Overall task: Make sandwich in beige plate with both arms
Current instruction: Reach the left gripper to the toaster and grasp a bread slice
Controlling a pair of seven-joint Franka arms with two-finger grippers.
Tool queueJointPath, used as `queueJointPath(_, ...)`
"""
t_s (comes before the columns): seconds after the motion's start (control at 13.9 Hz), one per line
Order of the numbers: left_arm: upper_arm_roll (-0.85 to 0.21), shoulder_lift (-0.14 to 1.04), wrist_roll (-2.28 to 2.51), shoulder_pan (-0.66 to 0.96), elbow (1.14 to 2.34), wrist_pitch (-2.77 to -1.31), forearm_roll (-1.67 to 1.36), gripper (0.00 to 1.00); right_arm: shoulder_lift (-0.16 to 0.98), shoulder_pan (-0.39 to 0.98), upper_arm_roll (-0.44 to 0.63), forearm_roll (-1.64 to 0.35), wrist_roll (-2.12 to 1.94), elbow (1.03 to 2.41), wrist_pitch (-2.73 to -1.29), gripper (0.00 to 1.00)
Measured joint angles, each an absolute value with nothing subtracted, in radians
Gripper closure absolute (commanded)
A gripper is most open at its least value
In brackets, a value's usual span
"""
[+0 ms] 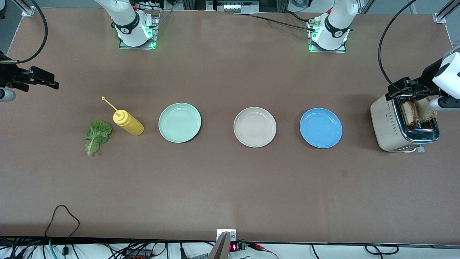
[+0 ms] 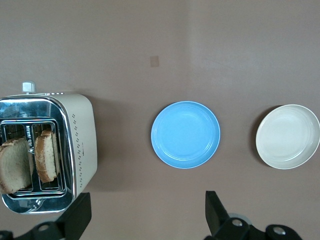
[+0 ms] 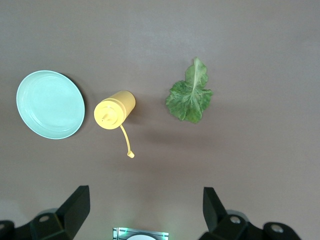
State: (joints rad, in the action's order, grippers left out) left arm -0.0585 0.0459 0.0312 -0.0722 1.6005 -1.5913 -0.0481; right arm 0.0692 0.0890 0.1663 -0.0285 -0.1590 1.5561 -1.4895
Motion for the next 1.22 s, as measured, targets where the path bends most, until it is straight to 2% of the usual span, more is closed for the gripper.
queueJointPath(0.5, -0.055, 0.058, 0.038, -0.074, 1.619, -1.587, -0.048, 0.00, 0.069, 0.089, 0.167, -0.029, -0.159, 1.556, -1.489, 0.00)
queueJointPath(0.72, -0.045, 0.120, 0.040, -0.081, 1.622, -1.581, -0.048, 0.00, 0.069, 0.089, 0.166, -0.029, -0.159, 1.556, -1.489, 0.00)
queueJointPath(0.93, -0.027, 0.205, 0.033, -0.167, 1.614, -1.582, -0.048, 0.00, 0.069, 0.090, 0.166, -0.029, -0.159, 1.556, -1.489, 0.00)
queueJointPath(1.22, -0.021, 0.255, -0.015, -0.233, 1.592, -1.572, 0.018, 0.00, 0.069, 0.090, 0.166, -0.029, -0.159, 1.556, -1.489, 0.00)
